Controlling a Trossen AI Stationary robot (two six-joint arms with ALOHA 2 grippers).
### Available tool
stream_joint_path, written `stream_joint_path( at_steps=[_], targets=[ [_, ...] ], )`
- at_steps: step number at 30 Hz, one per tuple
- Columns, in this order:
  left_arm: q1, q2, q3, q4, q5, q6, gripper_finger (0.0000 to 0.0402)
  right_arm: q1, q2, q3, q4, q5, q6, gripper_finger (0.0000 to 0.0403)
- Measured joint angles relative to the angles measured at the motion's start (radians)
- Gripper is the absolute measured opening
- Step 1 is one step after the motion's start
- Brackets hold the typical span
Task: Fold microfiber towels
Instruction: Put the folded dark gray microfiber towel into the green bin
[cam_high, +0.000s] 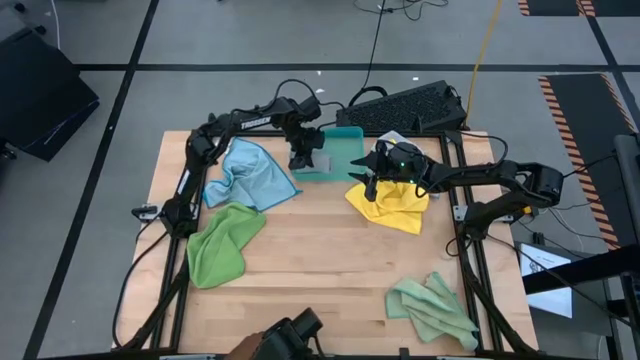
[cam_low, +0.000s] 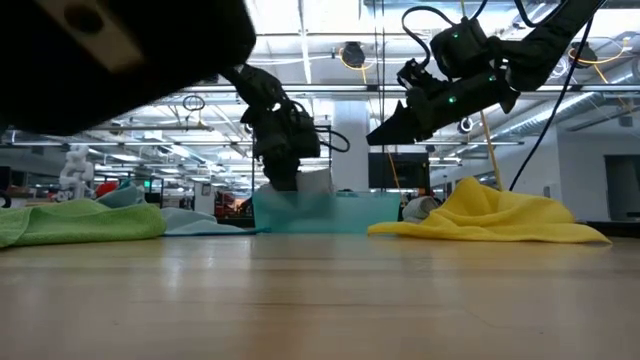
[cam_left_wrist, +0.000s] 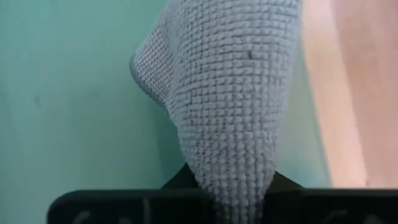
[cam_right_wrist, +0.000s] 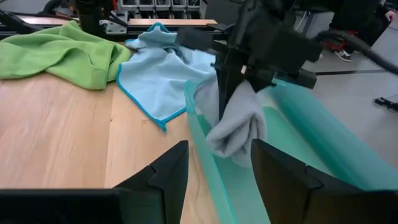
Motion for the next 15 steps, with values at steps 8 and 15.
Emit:
stream_joint_path(
  at_steps=[8,15],
  targets=[
    [-0.007,0.004,-0.001,0.07,-0.093,-0.047,0.0063,0.0,0.0,0.0,0.0,-0.002,-0.002,0.0165],
    [-0.008,0.015,-0.001,0.101,-0.097,-0.074,0.0148,0.0,0.0,0.0,-0.001,-0.003,-0.002,0.0165]
  ],
)
